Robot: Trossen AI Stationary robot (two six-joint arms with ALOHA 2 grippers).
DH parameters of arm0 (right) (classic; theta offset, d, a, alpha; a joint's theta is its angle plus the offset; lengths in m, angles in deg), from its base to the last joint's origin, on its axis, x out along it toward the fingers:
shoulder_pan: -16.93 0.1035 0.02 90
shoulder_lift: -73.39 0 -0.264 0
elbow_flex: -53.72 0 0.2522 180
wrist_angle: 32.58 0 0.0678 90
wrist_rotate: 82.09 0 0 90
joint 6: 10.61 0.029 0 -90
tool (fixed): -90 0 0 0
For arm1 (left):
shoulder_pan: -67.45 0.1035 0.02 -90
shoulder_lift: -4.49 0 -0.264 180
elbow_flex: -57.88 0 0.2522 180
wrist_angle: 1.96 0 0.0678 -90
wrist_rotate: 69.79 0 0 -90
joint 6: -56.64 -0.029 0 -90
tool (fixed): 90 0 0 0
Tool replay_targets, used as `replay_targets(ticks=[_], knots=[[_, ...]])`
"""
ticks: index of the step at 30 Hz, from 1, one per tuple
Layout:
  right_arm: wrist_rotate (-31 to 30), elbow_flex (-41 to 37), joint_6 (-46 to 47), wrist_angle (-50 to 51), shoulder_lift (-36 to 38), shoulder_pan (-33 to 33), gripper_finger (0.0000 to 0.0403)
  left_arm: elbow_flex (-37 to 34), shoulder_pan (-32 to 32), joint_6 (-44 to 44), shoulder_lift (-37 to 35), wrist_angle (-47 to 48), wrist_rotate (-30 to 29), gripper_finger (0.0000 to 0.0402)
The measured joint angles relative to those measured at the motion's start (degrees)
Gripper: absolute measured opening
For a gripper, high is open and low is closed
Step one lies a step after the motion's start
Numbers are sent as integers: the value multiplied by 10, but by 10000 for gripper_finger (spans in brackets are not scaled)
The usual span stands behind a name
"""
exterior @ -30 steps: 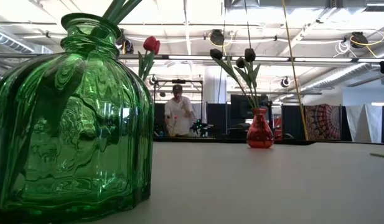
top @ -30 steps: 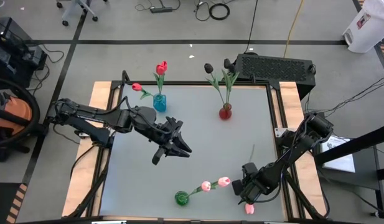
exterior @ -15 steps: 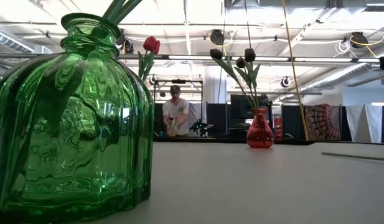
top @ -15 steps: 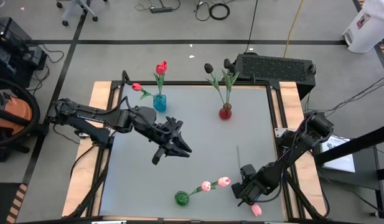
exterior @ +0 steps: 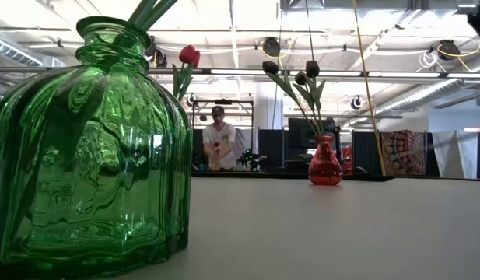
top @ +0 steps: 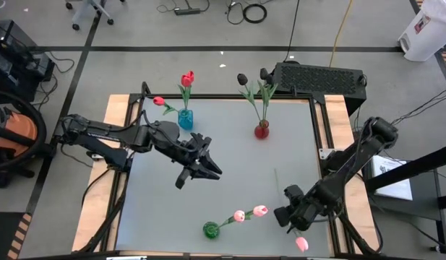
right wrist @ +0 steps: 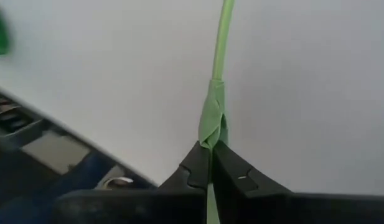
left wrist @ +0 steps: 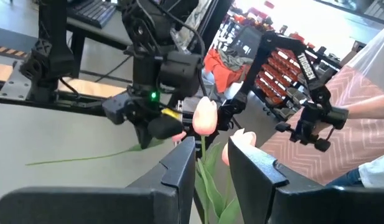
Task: Sort flowers into vase by color
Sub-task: Put the pink tulip into the green vase
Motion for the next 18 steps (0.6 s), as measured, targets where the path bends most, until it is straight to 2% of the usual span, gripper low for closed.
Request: replay_targets(ticks=[9,18], knots=[[-20,0,-55,21,135,0,0,0,15,-40,-45,2,-6,102],[-114,0,-49,34,293,0,0,0,22,-91,-115,38,-73,102]])
